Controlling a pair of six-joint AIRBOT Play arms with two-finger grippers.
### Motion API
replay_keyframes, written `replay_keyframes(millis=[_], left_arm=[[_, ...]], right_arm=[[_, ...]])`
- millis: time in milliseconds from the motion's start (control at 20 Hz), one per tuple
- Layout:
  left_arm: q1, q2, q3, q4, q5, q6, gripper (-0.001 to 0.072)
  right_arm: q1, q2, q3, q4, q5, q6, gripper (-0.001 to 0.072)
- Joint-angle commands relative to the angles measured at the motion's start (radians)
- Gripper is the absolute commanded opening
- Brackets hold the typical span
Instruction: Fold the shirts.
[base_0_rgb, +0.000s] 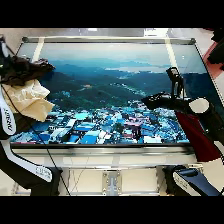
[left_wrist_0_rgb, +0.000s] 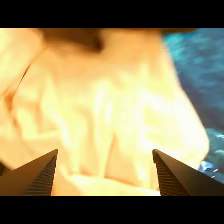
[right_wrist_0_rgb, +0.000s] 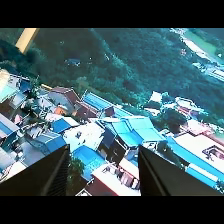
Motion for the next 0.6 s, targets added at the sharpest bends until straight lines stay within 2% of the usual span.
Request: replay_keyframes(millis=[0, 100, 200, 450, 500, 550], left_arm=[[0.171, -0.045, -0.005, -0.172, -0.185, -0.135, 0.0709], [0.254, -0.061, -0.027, -0.24, -0.186, -0.145, 0.071], [0.315, -0.064, -0.045, -0.237, -0.153, -0.153, 0.071], [0.434, -0.068, -0.05, -0.234, 0.046, -0.152, 0.071], [0.446, -0.076, -0.05, -0.229, 0.087, -0.132, 0.071], [0.45, -0.088, -0.05, -0.226, 0.112, -0.07, 0.071]], right_arm=[[0.001, -0.001, 0.0, -0.006, -0.001, 0.039, 0.0483], [0.001, -0.001, 0.0, -0.006, 0.002, 0.076, 0.0483], [0.001, -0.001, 0.0, -0.006, 0.001, 0.099, 0.0483], [0.001, -0.001, 0.0, -0.006, -0.005, 0.183, 0.0483], [0.001, -0.001, 0.0, -0.006, -0.008, 0.2, 0.0482], [0.001, -0.001, 0.0, -0.005, -0.011, 0.204, 0.0483]])
